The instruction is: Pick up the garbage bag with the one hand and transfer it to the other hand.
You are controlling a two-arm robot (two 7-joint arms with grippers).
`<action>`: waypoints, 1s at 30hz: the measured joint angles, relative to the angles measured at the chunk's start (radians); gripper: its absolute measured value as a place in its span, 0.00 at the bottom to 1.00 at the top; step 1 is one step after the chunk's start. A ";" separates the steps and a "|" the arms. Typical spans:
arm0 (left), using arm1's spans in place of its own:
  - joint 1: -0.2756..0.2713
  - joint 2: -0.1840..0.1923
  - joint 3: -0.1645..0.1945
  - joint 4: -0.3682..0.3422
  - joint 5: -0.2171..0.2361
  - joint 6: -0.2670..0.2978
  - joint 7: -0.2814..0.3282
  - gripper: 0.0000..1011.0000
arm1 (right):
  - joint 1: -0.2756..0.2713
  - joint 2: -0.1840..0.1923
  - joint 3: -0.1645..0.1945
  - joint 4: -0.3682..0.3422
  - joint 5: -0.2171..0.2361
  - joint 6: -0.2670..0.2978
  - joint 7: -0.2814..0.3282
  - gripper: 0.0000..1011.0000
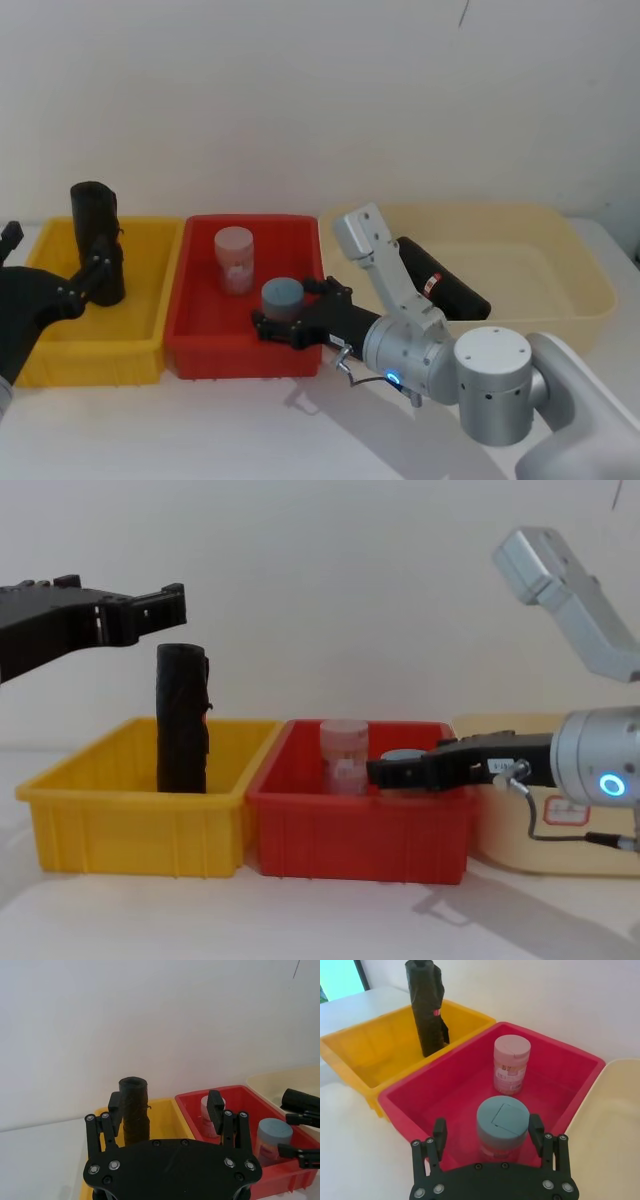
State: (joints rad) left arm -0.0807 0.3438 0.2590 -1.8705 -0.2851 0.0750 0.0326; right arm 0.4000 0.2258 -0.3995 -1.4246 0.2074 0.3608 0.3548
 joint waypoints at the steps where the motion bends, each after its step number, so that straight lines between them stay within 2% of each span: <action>1: 0.000 0.000 0.000 0.000 0.000 0.000 0.000 0.99 | 0.004 -0.002 -0.003 0.007 0.000 0.000 -0.001 0.99; 12: 0.000 0.000 0.000 0.000 0.000 0.000 0.000 0.99 | 0.028 -0.021 -0.013 0.047 0.005 0.012 -0.021 0.99; 26: 0.000 0.000 0.000 0.000 0.000 0.000 0.000 0.99 | 0.052 -0.051 -0.008 0.090 0.002 0.026 -0.051 0.99; 30: 0.000 0.000 0.000 0.000 0.000 0.000 0.000 0.99 | 0.057 -0.057 -0.005 0.099 -0.001 0.028 -0.057 0.93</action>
State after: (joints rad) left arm -0.0802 0.3438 0.2591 -1.8705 -0.2852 0.0749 0.0324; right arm 0.4567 0.1683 -0.4050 -1.3261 0.2066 0.3884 0.2981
